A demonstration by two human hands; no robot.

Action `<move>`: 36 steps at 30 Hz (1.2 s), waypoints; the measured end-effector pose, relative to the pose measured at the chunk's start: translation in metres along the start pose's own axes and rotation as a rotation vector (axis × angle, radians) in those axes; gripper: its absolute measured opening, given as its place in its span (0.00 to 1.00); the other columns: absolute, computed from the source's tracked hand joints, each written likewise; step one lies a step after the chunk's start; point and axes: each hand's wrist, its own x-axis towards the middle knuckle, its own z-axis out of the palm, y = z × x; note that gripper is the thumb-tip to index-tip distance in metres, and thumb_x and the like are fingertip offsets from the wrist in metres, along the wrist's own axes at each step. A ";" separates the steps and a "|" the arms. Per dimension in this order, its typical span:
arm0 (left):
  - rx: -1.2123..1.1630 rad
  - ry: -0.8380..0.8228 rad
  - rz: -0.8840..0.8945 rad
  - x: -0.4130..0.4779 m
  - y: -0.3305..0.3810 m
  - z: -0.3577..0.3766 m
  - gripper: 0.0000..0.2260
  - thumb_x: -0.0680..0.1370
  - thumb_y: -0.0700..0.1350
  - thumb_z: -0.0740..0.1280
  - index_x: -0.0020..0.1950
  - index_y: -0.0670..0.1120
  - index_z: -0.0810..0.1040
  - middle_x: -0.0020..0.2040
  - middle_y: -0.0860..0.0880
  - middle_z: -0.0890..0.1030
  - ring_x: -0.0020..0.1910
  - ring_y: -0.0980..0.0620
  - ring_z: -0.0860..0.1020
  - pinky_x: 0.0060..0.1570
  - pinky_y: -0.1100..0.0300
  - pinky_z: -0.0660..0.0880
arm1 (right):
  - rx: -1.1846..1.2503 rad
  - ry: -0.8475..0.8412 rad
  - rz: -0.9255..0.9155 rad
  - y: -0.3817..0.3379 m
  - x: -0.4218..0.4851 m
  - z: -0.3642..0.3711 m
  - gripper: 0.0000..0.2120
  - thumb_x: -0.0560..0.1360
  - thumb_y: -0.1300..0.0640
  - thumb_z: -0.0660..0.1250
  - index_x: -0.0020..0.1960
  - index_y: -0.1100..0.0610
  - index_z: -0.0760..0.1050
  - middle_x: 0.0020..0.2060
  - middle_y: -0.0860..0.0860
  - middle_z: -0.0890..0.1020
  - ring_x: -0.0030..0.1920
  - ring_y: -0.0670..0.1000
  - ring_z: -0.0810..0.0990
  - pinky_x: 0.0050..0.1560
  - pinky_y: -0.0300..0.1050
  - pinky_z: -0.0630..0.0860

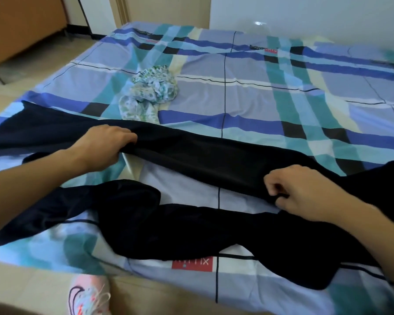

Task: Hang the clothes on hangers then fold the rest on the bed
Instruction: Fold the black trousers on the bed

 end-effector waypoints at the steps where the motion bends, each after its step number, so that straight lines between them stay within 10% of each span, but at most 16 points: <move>1: -0.011 -0.003 -0.028 -0.001 -0.006 -0.002 0.20 0.64 0.32 0.68 0.53 0.50 0.79 0.51 0.50 0.82 0.48 0.40 0.81 0.36 0.55 0.67 | 0.038 -0.008 -0.021 0.005 -0.004 -0.006 0.10 0.63 0.56 0.68 0.39 0.47 0.68 0.37 0.43 0.75 0.40 0.45 0.74 0.41 0.50 0.75; 7: -0.131 -0.381 0.008 -0.030 -0.036 0.005 0.28 0.68 0.32 0.64 0.65 0.53 0.73 0.61 0.52 0.71 0.60 0.47 0.72 0.51 0.52 0.74 | -0.031 -0.308 -0.051 0.005 -0.004 0.004 0.10 0.70 0.57 0.68 0.43 0.42 0.71 0.46 0.39 0.73 0.50 0.39 0.71 0.54 0.38 0.71; 14: 0.177 -0.317 -0.253 -0.075 -0.081 0.021 0.27 0.74 0.40 0.67 0.71 0.51 0.66 0.65 0.49 0.69 0.64 0.45 0.70 0.54 0.52 0.72 | 0.030 -0.209 -0.134 -0.028 0.036 0.011 0.17 0.64 0.34 0.66 0.52 0.30 0.69 0.53 0.34 0.75 0.51 0.40 0.76 0.49 0.37 0.75; 18: 0.193 -0.253 -0.404 -0.100 -0.114 0.032 0.20 0.78 0.41 0.65 0.69 0.51 0.69 0.60 0.49 0.72 0.60 0.46 0.73 0.44 0.52 0.75 | 0.246 -0.045 -0.247 -0.095 0.069 0.008 0.11 0.70 0.38 0.70 0.51 0.32 0.72 0.50 0.37 0.78 0.48 0.42 0.79 0.46 0.41 0.77; 23: 0.271 -0.184 -0.614 -0.120 -0.132 0.015 0.14 0.74 0.41 0.66 0.60 0.49 0.75 0.57 0.46 0.74 0.60 0.42 0.73 0.58 0.49 0.72 | 0.453 -0.106 -0.232 -0.178 0.094 0.010 0.23 0.69 0.30 0.66 0.60 0.35 0.70 0.52 0.38 0.78 0.53 0.39 0.79 0.55 0.43 0.78; 27: -0.427 0.065 -0.239 -0.126 -0.081 -0.018 0.15 0.73 0.57 0.66 0.54 0.49 0.75 0.51 0.53 0.75 0.52 0.50 0.75 0.54 0.53 0.74 | 0.391 -0.214 -0.180 -0.197 0.090 0.015 0.40 0.68 0.28 0.68 0.74 0.38 0.58 0.59 0.43 0.76 0.50 0.40 0.78 0.54 0.40 0.77; 30: -0.533 -0.277 -0.036 -0.133 -0.013 -0.026 0.32 0.69 0.69 0.69 0.67 0.54 0.70 0.60 0.58 0.74 0.58 0.57 0.74 0.57 0.60 0.72 | 0.388 -0.256 -0.129 -0.183 0.068 0.018 0.41 0.68 0.30 0.71 0.73 0.40 0.56 0.53 0.43 0.78 0.47 0.43 0.80 0.51 0.42 0.79; 36: -0.476 -0.301 -0.082 -0.113 -0.011 -0.044 0.11 0.69 0.43 0.64 0.50 0.52 0.77 0.44 0.51 0.81 0.45 0.49 0.80 0.48 0.52 0.76 | 0.301 -0.253 -0.088 -0.131 0.014 0.007 0.17 0.71 0.47 0.77 0.54 0.41 0.73 0.44 0.45 0.81 0.42 0.44 0.80 0.47 0.46 0.80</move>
